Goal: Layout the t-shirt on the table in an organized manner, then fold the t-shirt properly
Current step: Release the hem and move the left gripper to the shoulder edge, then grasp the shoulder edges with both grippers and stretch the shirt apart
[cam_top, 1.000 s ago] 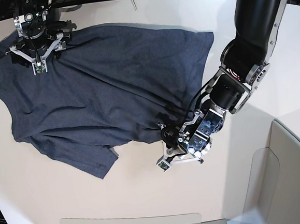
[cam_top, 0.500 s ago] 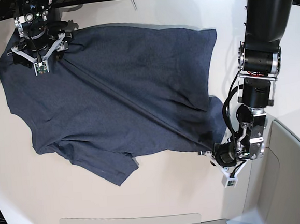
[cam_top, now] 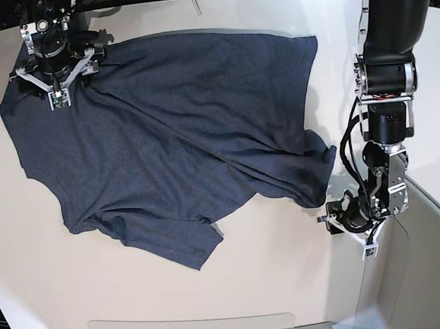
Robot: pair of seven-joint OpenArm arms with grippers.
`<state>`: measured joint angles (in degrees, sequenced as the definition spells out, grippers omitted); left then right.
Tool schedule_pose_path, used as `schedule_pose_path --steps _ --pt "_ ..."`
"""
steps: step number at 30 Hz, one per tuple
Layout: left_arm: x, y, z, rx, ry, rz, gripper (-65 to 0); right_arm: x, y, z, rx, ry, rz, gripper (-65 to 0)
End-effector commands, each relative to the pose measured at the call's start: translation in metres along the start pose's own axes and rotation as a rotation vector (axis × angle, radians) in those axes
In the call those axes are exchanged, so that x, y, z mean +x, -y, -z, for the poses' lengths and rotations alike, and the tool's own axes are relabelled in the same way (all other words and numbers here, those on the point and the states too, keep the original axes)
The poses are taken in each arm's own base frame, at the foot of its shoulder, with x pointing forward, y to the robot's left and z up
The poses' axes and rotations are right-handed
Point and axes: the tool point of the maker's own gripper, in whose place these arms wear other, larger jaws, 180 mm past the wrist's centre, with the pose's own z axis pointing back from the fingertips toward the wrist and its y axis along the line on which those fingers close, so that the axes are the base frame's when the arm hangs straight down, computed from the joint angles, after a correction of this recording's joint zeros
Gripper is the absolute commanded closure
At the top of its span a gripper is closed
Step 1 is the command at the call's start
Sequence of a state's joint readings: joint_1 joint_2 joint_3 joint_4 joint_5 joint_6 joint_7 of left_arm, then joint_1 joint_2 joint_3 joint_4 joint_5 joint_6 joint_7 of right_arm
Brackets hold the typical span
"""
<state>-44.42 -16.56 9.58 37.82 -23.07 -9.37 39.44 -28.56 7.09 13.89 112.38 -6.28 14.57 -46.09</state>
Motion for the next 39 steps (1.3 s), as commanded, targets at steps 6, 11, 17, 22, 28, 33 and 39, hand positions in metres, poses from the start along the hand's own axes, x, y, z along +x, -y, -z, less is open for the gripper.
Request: schedule_pose_path --steps 6,11,17,22,28,33,39 --pt "0.052 -0.016 -0.044 0.012 0.164 0.017 -30.2 0.046 0.018 -0.014 -0.06 0.124 -0.003 -52.0" --pt "0.062 -0.02 -0.093 0.02 0.276 0.024 -30.2 0.091 0.016 -0.012 -0.067 0.245 0.071 -52.0" --pt "0.021 -0.012 -0.134 0.044 0.27 0.118 -27.9 0.163 0.013 -0.025 -0.066 0.498 0.184 -52.0" --pt "-0.043 0.01 -0.157 0.034 0.17 0.215 -9.1 0.213 0.023 -0.029 -0.079 0.624 0.237 -52.0" --pt "-0.134 0.034 -0.173 -0.059 -0.086 0.474 -1.4 0.197 0.036 0.039 -0.064 0.436 0.269 -52.0" --pt "-0.184 0.041 -0.177 -0.149 -0.244 0.648 -1.4 0.149 0.067 0.066 -0.122 0.281 0.352 -52.0" --pt "-0.21 0.061 -0.177 -0.313 -0.293 0.557 -4.6 0.098 0.078 0.081 -0.141 0.161 0.318 -52.0"
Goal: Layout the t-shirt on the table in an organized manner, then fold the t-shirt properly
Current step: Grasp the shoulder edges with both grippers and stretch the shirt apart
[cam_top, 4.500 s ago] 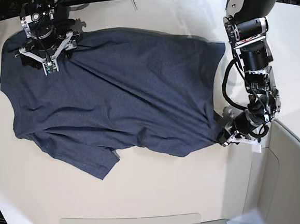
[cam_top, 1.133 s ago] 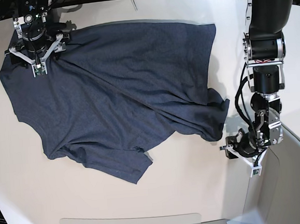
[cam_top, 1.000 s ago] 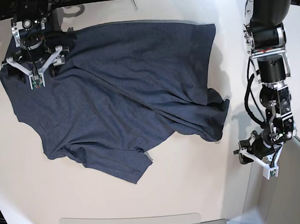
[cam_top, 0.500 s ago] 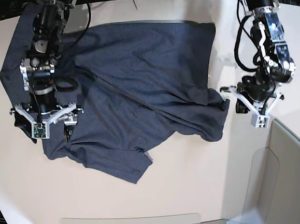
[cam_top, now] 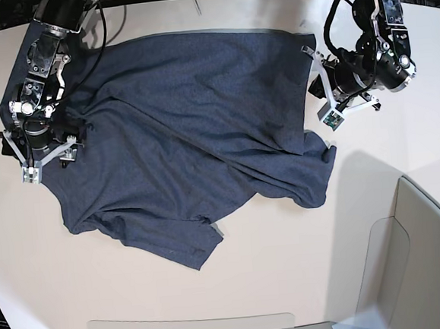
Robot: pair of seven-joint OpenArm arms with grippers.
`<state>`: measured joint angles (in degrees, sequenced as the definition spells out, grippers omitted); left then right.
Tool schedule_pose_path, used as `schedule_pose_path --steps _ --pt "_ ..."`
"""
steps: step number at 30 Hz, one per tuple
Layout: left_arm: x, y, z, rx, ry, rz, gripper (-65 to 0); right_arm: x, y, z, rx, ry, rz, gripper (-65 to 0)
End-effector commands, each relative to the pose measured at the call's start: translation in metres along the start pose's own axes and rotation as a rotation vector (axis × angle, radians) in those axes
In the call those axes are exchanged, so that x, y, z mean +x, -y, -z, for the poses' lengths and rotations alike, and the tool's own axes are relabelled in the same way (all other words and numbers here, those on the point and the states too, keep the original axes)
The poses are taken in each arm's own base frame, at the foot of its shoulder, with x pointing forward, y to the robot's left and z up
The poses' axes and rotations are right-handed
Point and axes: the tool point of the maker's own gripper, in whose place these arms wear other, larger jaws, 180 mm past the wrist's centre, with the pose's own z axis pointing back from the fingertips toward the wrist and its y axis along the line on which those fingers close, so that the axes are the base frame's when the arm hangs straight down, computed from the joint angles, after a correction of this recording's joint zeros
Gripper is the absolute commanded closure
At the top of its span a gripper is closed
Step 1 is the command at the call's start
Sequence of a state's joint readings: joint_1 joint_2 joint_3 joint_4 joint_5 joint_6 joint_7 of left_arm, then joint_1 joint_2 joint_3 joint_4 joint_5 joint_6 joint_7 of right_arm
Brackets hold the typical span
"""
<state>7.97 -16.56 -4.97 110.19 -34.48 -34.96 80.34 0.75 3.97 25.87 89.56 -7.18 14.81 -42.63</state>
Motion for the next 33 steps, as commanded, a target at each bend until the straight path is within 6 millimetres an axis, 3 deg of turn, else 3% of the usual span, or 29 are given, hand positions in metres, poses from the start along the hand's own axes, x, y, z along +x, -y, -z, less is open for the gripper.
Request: schedule_pose_path --steps 1,5,8,11,15,18,23,29,33 --pt "0.003 0.002 0.002 -0.031 0.019 -0.015 -5.3 0.008 0.01 0.001 -0.019 0.026 -0.005 -52.0" --pt "-0.022 0.009 0.027 -0.131 -0.038 -0.131 -5.8 -0.021 0.028 0.011 -0.045 -0.052 0.013 -52.0" --pt "-0.042 0.01 0.04 -0.163 -0.09 -0.193 -5.8 -0.033 0.051 0.01 -0.094 -0.077 0.066 -52.0" --pt "-0.05 0.004 0.048 -0.162 -0.072 -0.245 -5.8 -0.044 0.08 0.002 -0.16 -0.087 0.126 -52.0" --pt "-0.066 -0.027 0.045 -0.103 -0.063 -0.311 -5.7 -0.058 0.114 -0.01 -0.245 -0.096 0.215 -52.0" --pt "-0.071 -0.052 0.037 -0.017 -0.044 -0.392 -5.7 -0.082 0.126 -0.022 -0.288 -0.119 0.306 -52.0" --pt "-0.084 -0.058 0.032 0.014 -0.052 -0.412 -5.7 -0.097 0.118 -0.031 -0.255 -0.108 0.397 -52.0" --pt "-0.107 -0.045 0.033 -0.004 -0.099 -0.433 -5.7 -0.081 0.099 -0.024 -0.187 -0.077 0.388 -52.0" --pt "-0.125 -0.035 0.032 -0.016 -0.137 -0.445 -5.7 -0.063 0.075 -0.016 -0.123 -0.055 0.338 -52.1"
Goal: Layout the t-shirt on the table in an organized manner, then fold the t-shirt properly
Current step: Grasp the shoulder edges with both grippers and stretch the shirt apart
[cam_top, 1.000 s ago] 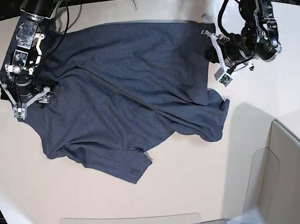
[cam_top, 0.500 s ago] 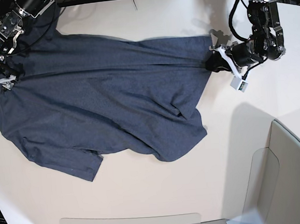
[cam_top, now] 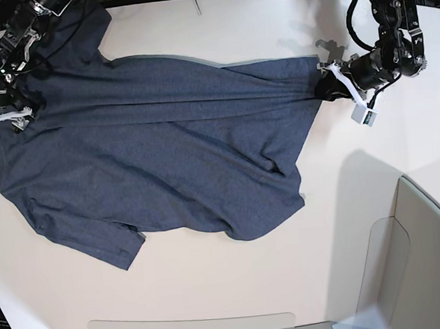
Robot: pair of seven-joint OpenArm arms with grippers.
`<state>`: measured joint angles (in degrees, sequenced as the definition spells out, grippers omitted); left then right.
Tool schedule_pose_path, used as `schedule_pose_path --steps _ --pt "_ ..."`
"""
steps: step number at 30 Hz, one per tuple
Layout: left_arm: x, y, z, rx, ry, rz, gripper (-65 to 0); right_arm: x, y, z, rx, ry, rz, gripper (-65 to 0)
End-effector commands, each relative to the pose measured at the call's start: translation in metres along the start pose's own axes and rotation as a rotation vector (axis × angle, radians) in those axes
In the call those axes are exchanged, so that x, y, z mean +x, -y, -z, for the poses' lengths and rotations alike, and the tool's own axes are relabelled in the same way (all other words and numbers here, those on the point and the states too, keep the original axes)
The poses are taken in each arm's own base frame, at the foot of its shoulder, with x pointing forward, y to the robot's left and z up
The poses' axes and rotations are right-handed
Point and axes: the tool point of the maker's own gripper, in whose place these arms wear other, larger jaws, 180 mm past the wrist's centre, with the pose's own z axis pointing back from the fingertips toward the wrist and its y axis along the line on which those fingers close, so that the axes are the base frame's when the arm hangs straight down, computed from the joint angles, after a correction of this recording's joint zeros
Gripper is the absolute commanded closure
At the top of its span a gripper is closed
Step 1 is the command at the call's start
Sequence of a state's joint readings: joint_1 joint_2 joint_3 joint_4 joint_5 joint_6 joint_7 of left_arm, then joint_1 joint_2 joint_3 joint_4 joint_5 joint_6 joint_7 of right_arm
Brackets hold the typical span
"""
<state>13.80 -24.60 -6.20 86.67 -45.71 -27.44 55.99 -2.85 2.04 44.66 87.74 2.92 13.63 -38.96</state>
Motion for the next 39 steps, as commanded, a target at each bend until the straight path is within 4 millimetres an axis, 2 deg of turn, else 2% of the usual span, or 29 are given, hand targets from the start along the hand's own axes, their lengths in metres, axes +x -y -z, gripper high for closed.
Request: schedule_pose_path --steps 1,4,7,12,14,17,22,26,30,35,38,39 --pt "-0.054 -0.022 -0.008 0.106 -0.235 0.02 -5.7 0.001 -0.013 0.0 0.031 -0.025 -0.033 -52.1" --pt "-0.055 -0.015 -0.015 0.107 -0.235 0.058 -5.7 0.015 -0.039 -0.003 0.083 0.013 -0.074 -52.1" --pt "-0.042 -0.005 -0.022 0.105 -0.202 0.119 -5.7 0.039 -0.071 -0.01 0.148 0.078 -0.123 -52.1" --pt "-0.013 0.014 -0.029 0.098 -0.131 0.206 -5.7 0.076 -0.102 -0.032 0.206 0.19 -0.16 -52.1" --pt "-0.01 0.015 -0.03 0.098 -0.122 0.213 -5.7 0.085 -0.102 -0.039 0.202 0.222 -0.167 -52.1" --pt "-0.002 0.002 -0.039 0.138 -0.09 0.19 -5.7 0.078 -0.095 -0.044 0.189 0.215 -0.178 -52.1" --pt "0.018 -0.036 -0.072 0.256 -0.001 0.124 -5.7 0.051 -0.078 -0.052 0.162 0.166 -0.225 -52.1" --pt "0.024 -0.058 -0.095 0.33 0.048 0.078 -5.7 0.026 -0.059 -0.061 0.136 0.115 -0.267 -52.1" --pt "0.025 -0.061 -0.099 0.34 0.059 0.07 -5.7 0.016 -0.04 -0.076 0.1 0.103 -0.297 -52.0" --pt "0.026 -0.058 -0.096 0.33 0.065 0.068 -5.7 0.015 -0.033 -0.1 0.092 0.12 -0.345 -52.0" --pt "0.025 -0.053 -0.091 0.315 0.078 0.05 -5.7 0.008 -0.029 -0.102 0.09 0.101 -0.356 -52.0" --pt "0.031 -0.053 -0.091 0.315 0.093 0.054 -5.7 0.004 -0.028 -0.103 0.09 0.091 -0.359 -52.0"
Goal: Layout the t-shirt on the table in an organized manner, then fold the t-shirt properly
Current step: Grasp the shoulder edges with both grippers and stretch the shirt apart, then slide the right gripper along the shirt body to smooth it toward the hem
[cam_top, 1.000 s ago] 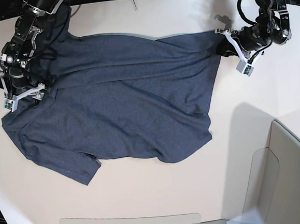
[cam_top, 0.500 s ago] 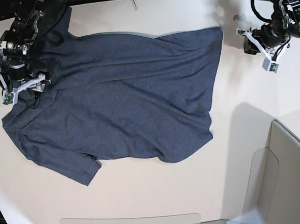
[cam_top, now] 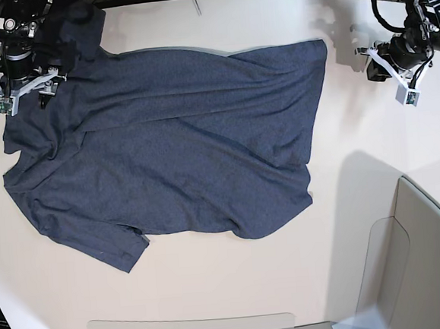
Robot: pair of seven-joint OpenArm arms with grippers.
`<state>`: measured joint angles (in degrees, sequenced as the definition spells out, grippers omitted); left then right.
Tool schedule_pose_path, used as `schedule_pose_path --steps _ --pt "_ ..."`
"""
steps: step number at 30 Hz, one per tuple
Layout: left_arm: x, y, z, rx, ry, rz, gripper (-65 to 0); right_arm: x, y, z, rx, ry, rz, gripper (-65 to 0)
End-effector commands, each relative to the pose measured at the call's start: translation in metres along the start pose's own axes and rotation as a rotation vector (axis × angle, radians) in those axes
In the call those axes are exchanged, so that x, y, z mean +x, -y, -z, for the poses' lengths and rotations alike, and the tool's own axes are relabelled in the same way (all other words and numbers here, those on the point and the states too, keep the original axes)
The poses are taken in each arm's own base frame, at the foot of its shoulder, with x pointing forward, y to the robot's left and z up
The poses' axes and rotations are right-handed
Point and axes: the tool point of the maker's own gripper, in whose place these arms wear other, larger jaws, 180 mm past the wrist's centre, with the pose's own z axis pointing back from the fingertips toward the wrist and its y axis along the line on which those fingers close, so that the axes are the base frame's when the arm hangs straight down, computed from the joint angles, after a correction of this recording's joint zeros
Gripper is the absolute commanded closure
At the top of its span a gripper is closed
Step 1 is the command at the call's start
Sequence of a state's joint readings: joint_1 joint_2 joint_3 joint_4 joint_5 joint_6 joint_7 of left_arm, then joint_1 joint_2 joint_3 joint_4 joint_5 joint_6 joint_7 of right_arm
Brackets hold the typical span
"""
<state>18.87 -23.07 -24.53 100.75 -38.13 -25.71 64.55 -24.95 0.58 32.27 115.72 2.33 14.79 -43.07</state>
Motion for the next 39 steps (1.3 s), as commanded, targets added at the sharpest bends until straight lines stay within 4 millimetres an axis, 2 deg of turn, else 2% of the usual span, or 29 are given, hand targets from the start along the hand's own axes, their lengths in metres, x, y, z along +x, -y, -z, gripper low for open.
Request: schedule_pose_path --steps 1,4,7,10,15,18,22,29,32,35,37,39 --pt "0.023 -0.003 -0.006 0.006 0.061 0.024 -5.7 0.003 0.001 -0.004 -0.001 0.021 -0.004 -52.0" --pt "0.044 -0.003 -0.006 0.007 0.109 0.032 -5.7 -0.013 -0.003 -0.005 0.005 -0.021 0.008 -52.0" --pt "0.057 -0.004 -0.007 0.008 0.138 0.036 -5.7 -0.035 -0.001 -0.004 0.01 -0.081 -0.001 -52.0" --pt "0.07 -0.004 -0.008 0.009 0.168 0.041 -5.7 -0.057 0.006 -0.004 0.007 -0.141 -0.032 -52.0" --pt "0.074 -0.004 -0.008 0.009 0.178 0.041 -5.8 -0.079 0.022 -0.013 -0.008 -0.226 -0.088 -52.0" --pt "0.073 -0.003 -0.008 0.007 0.176 0.04 -5.8 -0.075 0.025 -0.02 -0.016 -0.248 -0.111 -52.0" --pt "0.074 -0.002 -0.008 0.005 0.178 0.039 -5.8 -0.058 0.025 -0.029 -0.02 -0.205 -0.129 -52.0" --pt "0.07 0.001 -0.005 -0.005 0.175 0.029 -6.5 -0.037 0.021 -0.02 -0.023 -0.144 -0.105 -52.0" --pt "0.066 0.0 -0.005 -0.003 0.148 0.028 -11.5 -0.022 0.018 -0.014 -0.023 -0.105 -0.086 -52.0" --pt "0.053 0.004 -0.002 -0.013 0.085 0.018 -20.8 -0.003 0.015 -0.007 -0.024 -0.053 -0.063 -52.0" --pt "0.047 0.009 0.001 -0.027 0.068 0.0 -24.7 0.009 0.014 -0.003 -0.024 -0.023 -0.05 -52.1" --pt "0.044 0.015 0.004 -0.04 0.059 -0.012 -25.5 0.02 0.009 0.0 -0.019 0.007 -0.022 -52.1"
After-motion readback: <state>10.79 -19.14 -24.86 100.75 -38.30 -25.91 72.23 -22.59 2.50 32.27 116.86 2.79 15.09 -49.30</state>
